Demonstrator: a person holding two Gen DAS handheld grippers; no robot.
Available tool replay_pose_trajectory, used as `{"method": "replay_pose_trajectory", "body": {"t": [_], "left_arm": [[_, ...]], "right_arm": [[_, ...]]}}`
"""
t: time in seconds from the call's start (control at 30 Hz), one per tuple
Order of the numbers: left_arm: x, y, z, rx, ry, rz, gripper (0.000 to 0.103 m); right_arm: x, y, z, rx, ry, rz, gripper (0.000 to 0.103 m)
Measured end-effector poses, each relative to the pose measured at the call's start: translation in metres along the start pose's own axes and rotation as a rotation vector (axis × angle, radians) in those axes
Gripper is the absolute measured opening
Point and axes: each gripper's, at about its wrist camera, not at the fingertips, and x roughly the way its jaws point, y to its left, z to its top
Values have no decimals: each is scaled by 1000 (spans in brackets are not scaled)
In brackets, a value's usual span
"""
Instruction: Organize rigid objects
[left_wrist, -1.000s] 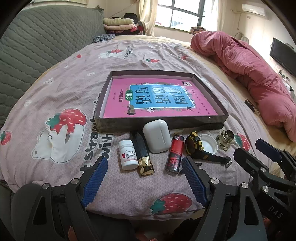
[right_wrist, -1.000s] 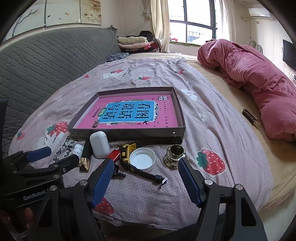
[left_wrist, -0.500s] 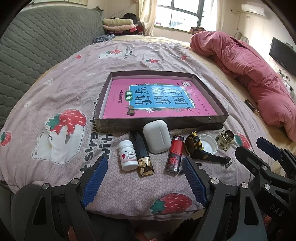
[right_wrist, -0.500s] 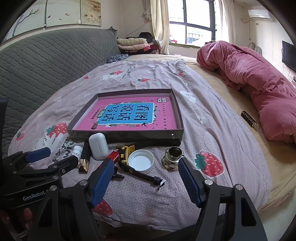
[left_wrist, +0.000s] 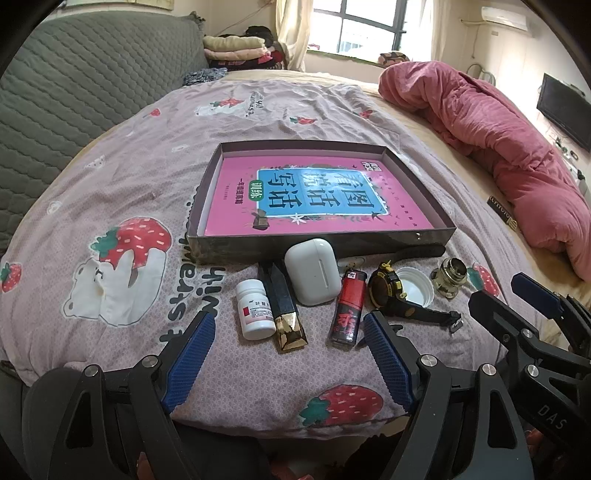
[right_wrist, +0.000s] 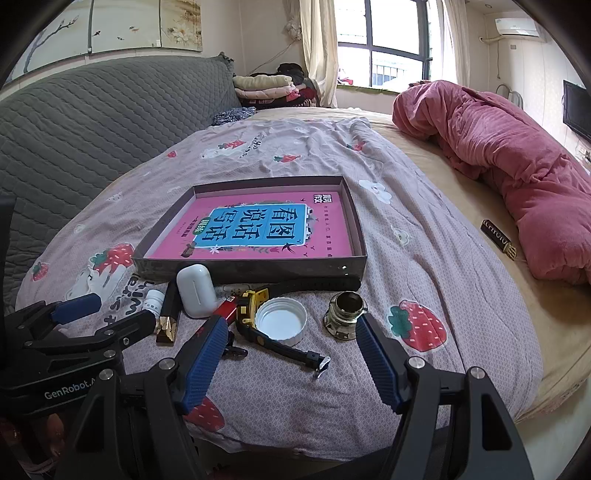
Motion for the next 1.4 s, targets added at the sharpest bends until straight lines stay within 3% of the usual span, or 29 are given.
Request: {"method": "replay_pose_trajectory", "body": {"t": [1.4], "left_arm": [[-2,35,1,-58,28,54,84]], "right_arm": [[-7,-19,4,38,-44,-29,71]]}}
